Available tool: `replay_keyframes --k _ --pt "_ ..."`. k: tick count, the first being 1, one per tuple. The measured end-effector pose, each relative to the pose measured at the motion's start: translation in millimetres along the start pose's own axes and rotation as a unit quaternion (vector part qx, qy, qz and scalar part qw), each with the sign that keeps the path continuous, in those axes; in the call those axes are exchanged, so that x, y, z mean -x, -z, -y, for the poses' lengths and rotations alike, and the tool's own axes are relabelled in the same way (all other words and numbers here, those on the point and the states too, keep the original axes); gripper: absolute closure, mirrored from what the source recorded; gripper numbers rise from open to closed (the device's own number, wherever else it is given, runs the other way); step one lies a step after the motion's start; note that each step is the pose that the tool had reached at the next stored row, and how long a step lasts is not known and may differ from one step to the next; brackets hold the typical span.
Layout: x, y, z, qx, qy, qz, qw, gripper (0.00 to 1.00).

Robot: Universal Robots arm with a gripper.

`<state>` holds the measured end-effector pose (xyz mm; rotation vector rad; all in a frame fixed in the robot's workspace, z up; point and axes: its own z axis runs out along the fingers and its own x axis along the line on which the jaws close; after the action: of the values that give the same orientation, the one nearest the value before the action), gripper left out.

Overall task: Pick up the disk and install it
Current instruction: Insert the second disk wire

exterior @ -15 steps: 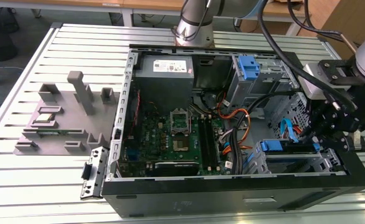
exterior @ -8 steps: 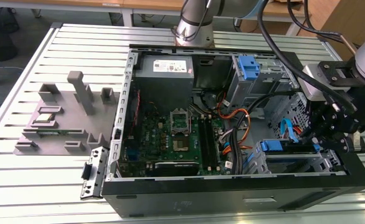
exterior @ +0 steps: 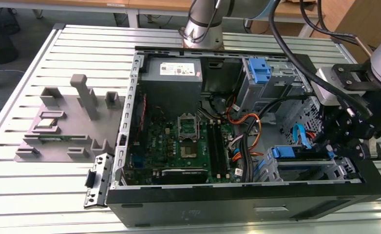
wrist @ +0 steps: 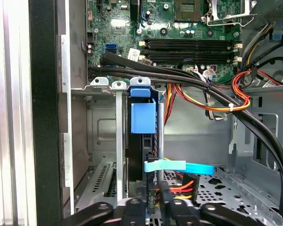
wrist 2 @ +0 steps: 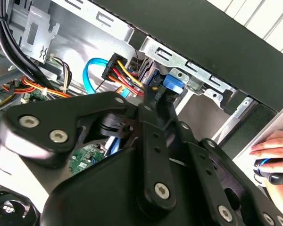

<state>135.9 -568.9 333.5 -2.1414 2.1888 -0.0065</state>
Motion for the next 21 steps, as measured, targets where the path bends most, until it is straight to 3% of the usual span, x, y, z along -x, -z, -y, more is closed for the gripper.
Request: replay_keyframes --k 1,5,9,10,21 --pt "0.0 0.0 0.0 0.0 0.0 0.0 1.0 0.73" --pt "-0.1 -1.2 -0.1 0.0 0.0 -0.001 1.0 0.73" --pt "-0.2 -4.1 -0.3 0.0013 0.0 -0.0088 1.0 0.73" --pt "-0.2 -4.2 -0.3 0.0013 0.0 -0.0093 1.0 0.73" --pt "-0.2 -4.1 -0.2 0.0013 0.001 -0.0097 1.0 0.75"
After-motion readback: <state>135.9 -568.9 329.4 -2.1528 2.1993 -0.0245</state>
